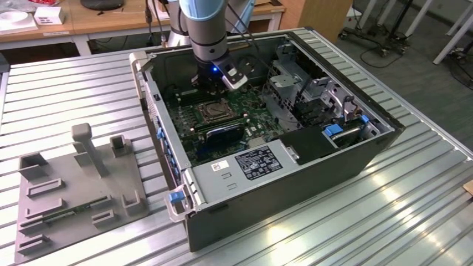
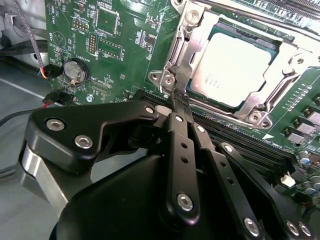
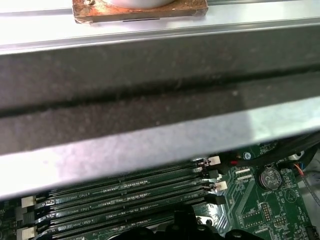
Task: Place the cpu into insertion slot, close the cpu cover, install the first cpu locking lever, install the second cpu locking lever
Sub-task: 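Install the first cpu locking lever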
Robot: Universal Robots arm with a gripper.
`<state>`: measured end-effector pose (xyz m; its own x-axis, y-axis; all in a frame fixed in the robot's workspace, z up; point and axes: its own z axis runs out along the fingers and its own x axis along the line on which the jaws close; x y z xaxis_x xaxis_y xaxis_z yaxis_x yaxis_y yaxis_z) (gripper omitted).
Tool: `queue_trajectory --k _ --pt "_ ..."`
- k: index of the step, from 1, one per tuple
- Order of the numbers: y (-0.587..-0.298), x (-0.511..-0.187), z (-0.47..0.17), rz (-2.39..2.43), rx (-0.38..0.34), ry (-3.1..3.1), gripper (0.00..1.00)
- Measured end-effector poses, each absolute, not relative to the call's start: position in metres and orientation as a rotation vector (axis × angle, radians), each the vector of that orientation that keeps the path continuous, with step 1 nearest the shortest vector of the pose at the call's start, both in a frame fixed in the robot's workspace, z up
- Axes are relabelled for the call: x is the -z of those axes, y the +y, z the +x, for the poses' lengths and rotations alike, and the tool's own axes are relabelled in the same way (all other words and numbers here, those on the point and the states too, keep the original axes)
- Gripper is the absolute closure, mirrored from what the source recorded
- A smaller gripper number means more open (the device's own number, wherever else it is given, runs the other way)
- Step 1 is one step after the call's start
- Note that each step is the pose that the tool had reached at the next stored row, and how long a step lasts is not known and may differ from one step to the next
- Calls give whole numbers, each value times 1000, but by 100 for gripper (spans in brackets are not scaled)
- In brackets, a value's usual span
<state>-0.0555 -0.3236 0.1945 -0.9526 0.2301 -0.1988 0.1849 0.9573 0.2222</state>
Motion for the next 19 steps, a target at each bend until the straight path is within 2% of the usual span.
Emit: queue_trajectory --k 19 --pt "-325 -194 -58 304 -298 2875 89"
